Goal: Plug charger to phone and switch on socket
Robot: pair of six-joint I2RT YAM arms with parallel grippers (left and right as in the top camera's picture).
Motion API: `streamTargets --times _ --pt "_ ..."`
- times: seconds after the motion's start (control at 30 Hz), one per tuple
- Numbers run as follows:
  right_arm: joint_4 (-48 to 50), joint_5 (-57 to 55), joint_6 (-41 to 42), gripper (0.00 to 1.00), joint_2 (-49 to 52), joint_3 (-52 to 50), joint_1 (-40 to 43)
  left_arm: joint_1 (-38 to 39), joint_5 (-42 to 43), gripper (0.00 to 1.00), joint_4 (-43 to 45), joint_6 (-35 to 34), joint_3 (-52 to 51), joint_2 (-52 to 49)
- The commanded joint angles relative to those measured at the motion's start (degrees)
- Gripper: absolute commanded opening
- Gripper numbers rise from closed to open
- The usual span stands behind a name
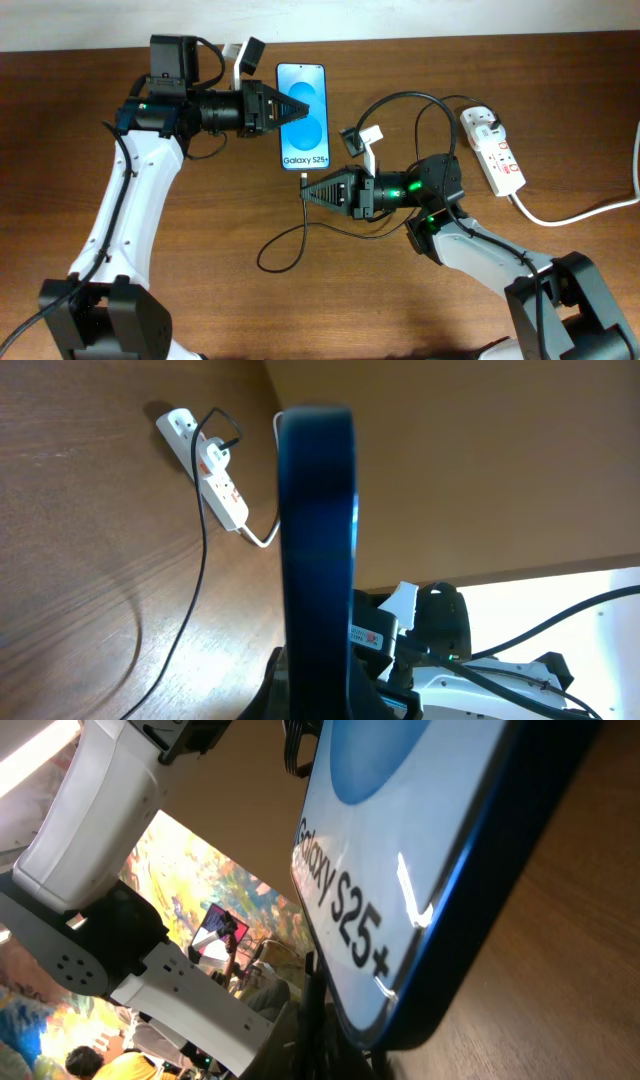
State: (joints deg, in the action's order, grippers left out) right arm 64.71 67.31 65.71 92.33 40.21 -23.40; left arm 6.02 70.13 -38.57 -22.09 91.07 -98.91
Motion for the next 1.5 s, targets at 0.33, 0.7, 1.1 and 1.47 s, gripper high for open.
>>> streamTargets --times 0.33,0.7,1.1,1.47 --pt "0.31 -0.5 -0.24 0.04 0.37 1.4 1.81 -0.02 3.21 0.0 0.33 1.2 0.15 0.22" --pt "0.74 -0.52 0.81 0.04 0.37 2.6 1.66 -0.02 3.21 0.0 0.33 1.4 0.15 0.22" --pt "0.68 -1.18 0.81 0.04 0.37 2.89 1.62 1.62 3.21 0.0 0.35 1.44 0.15 0.22" --pt "1.25 -0.92 1.97 0.04 0.35 2.95 3.76 1.73 5.09 0.0 -0.13 3.08 0.15 0.24"
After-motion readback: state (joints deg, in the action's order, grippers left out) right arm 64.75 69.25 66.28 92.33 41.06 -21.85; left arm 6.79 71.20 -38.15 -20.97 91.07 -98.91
